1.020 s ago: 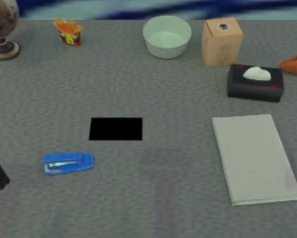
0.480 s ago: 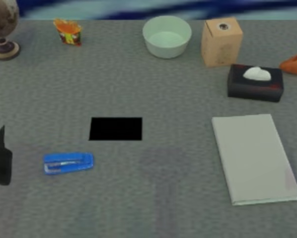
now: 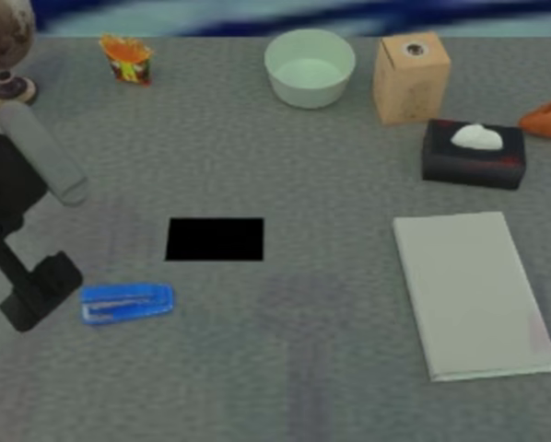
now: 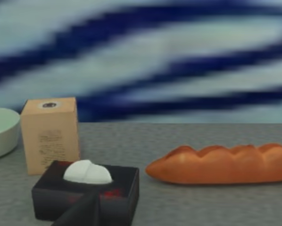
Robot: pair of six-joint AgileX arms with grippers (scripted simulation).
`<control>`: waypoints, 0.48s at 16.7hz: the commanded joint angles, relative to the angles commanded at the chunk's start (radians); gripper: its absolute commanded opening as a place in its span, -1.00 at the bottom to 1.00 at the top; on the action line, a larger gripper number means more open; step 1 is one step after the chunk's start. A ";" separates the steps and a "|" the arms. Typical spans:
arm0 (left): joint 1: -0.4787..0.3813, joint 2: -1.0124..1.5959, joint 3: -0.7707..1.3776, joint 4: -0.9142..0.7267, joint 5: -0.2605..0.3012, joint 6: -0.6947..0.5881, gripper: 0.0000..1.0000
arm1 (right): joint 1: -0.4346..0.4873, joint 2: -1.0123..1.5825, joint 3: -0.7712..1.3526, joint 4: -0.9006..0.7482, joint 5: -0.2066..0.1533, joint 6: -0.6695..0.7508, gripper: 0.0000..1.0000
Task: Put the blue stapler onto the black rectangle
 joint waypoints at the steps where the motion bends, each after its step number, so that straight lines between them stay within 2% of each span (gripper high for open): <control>1: -0.017 0.085 0.065 -0.057 0.000 0.051 1.00 | 0.000 0.000 0.000 0.000 0.000 0.000 1.00; 8: -0.105 0.541 0.426 -0.345 0.000 0.325 1.00 | 0.000 0.000 0.000 0.000 0.000 0.000 1.00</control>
